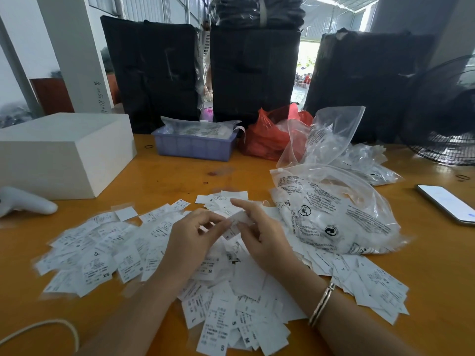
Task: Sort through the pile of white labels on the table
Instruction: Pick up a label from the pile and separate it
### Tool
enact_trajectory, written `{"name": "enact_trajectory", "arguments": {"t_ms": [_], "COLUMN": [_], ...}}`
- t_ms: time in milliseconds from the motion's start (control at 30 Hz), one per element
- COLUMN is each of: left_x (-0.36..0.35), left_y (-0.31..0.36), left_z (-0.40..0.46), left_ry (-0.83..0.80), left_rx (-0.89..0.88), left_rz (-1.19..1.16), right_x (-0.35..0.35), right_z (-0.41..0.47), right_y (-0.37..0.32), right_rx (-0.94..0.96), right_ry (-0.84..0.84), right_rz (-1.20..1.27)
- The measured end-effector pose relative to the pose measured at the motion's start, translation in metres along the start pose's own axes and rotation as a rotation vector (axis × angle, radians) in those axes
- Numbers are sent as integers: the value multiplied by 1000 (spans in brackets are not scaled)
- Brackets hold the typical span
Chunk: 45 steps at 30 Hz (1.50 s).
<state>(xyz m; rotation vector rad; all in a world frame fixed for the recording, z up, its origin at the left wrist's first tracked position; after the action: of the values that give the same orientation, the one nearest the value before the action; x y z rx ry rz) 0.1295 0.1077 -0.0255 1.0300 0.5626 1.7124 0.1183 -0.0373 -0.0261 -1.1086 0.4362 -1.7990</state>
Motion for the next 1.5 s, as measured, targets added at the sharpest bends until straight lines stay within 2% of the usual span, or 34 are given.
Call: {"name": "enact_trajectory", "arguments": {"t_ms": [133, 233, 300, 400, 600, 733, 800, 867, 933, 1033, 1133, 1200, 1267, 1300, 1400, 1500], "left_x": [-5, -2, 2, 4, 2, 11, 23, 38, 47, 52, 56, 56, 47, 37, 2, -33], "left_y": [-1, -5, -8, -5, -6, -6, -10, -20, -30, -37, -33, -25, -14, -7, 10, 15], "left_z": [-1, -1, 0, 0, -1, 3, 5, 7, 8, 9, 10, 11, 11, 9, -1, -14], "left_ry": [-47, 13, 56, 57, 30, 72, 154, 219, 234, 208, 202, 208, 179, 138, -55, -326], "left_rx": [70, 115, 121, 85, 35, 61, 105, 166, 202, 205, 170, 95, -20, -80, -258, -362], "left_rz": [-102, -137, -136, -98, -39, -39, 2, 66, 150, 344, 572, 735, 783, 776, 692, 601], "right_x": [0, 6, 11, 3, -6, -3, 20, 57, 96, 145, 174, 175, 163, 157, 143, 136], "right_z": [0, 1, 2, 0, -1, -1, 9, 23, 37, 51, 54, 53, 50, 47, 46, 48], "right_y": [9, 16, 17, 11, 0, -8, -9, -1, 19, 59, 92, 109, 121, 125, 131, 130], "right_rx": [-109, -191, -180, -115, -4, -24, -87, -179, -293, -484, -586, -581, -546, -545, -579, -562], "right_ry": [29, 106, 147, 85, -43, -170, -53, 160, 327, 409, 278, 78, -142, -198, -193, -198], "right_rz": [145, 195, 150, 31, -43, -79, 41, 86, -6, -199, -460, -658, -847, -870, -837, -927]}}
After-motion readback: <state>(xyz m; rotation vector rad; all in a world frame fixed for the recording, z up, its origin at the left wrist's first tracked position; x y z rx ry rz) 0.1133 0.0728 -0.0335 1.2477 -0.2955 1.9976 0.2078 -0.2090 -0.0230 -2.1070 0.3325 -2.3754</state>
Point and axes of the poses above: each hand's wrist, its own z-axis towards the middle knuckle, its own x-axis out of the back of the hand, y = z × x, the point moved 7 cm from there along z, towards the middle knuckle, and after that the axes turned 3 degrees about -x, right-handed, at the moved point
